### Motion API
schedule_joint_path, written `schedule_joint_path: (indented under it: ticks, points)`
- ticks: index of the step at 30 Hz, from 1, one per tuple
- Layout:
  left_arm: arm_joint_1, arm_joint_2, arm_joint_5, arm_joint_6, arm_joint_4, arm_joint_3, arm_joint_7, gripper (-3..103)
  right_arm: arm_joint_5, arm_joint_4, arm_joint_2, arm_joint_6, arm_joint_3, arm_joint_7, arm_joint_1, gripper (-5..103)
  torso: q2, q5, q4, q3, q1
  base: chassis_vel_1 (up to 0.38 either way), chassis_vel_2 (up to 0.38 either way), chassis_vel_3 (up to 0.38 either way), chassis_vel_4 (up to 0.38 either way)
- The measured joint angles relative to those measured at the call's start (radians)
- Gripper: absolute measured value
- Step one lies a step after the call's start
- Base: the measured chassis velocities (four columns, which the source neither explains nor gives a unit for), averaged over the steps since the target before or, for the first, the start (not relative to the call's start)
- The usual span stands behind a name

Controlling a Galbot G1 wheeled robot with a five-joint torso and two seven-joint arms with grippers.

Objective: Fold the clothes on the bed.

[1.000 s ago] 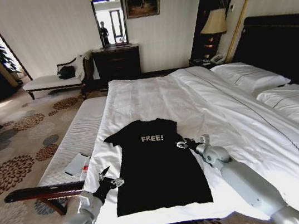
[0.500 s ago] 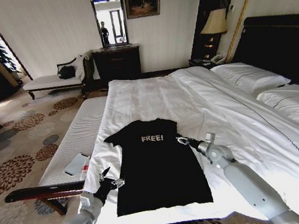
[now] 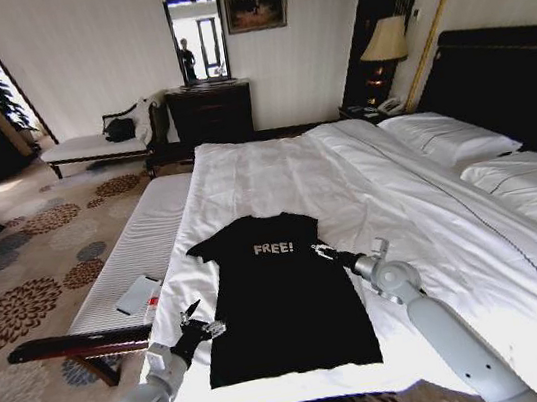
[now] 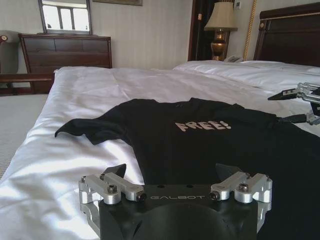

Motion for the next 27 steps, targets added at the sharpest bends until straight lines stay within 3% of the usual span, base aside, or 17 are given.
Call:
schedule_joint_path:
  ticks: [19, 25, 27]
  points:
    - [0.003, 0.013, -0.005, 0.003, -0.006, -0.007, 0.0, 100, -0.027, -0.153, 0.011, 0.002, -0.02, -0.025, 0.08, 86, 0.0, -0.0003, -0.0001, 0.0, 0.0, 0.0, 0.0, 0.0, 0.0]
    - [0.009, 0.019, -0.01, 0.004, -0.011, -0.02, 0.0, 100, -0.028, -0.185, 0.018, 0.001, -0.031, -0.025, 0.103, 71, 0.0, -0.0002, -0.0002, 0.0, 0.0, 0.0, 0.0, 0.0, 0.0]
    - [0.01, 0.02, -0.011, 0.004, -0.012, -0.022, 0.0, 100, -0.028, -0.187, 0.019, 0.0, -0.032, -0.025, 0.104, 71, 0.0, -0.0002, -0.0002, 0.0, 0.0, 0.0, 0.0, 0.0, 0.0]
